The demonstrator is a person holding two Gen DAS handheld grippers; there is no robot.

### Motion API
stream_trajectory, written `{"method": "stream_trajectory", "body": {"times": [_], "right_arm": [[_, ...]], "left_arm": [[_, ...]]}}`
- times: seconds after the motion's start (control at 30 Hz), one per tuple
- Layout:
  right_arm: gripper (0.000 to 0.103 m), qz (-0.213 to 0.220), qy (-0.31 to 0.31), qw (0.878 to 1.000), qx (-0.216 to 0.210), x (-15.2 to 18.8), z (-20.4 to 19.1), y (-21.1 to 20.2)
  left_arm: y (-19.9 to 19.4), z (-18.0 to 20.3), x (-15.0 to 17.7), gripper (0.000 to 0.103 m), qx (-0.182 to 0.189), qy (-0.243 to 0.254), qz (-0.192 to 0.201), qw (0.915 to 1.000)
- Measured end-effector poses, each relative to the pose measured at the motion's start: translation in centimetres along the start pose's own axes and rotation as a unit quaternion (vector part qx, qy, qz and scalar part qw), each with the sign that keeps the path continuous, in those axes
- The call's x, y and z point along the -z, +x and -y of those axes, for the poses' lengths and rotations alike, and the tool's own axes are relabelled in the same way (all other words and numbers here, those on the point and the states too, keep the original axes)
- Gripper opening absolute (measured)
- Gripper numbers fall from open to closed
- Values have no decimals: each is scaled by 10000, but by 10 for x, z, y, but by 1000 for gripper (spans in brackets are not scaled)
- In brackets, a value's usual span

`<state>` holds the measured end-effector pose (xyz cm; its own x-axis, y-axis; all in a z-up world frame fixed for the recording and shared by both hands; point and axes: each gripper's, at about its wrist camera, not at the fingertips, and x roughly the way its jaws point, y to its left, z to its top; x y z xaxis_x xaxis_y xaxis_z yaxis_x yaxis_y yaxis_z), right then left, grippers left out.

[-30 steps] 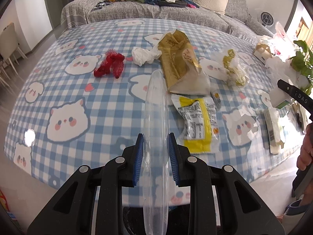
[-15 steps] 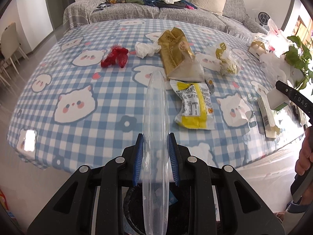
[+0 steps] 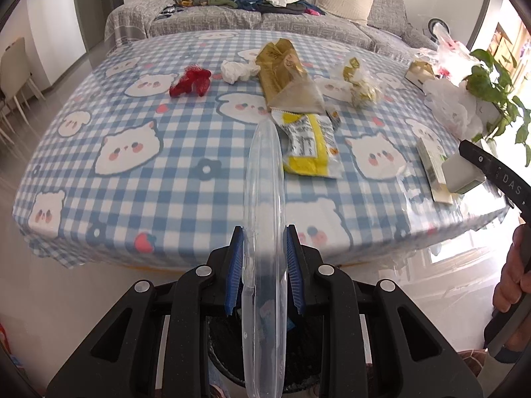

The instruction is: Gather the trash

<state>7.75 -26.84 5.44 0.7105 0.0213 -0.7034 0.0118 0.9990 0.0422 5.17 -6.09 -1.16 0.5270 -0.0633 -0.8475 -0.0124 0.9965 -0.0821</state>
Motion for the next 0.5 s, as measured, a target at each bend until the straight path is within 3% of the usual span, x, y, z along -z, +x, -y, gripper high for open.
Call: {"method": "stream_trajectory", "body": {"times": [0.5], "right_arm": [[39,-67,-45,9999,-126,74,0,-38]], "left_arm": [[-18,-9,75,24,-26,-65,-2,10000]]}}
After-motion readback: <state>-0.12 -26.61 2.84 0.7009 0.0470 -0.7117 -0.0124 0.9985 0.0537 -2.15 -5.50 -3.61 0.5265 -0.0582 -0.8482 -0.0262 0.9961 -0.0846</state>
